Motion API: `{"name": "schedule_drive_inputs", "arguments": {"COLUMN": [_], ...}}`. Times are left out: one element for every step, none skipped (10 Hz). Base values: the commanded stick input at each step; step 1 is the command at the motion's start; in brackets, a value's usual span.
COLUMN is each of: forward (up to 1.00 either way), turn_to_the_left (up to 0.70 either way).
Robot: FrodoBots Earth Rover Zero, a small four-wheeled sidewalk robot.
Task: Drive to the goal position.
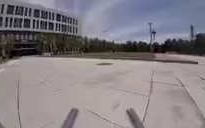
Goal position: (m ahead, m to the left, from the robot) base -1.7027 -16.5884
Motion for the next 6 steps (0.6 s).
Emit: {"name": "schedule_drive_inputs", "arguments": {"forward": [1.0, 1.0, 1.0, 1.0, 1.0, 0.99], "turn_to_the_left": [-0.4, -0.4, -0.39, -0.38, -0.38, -0.38]}}
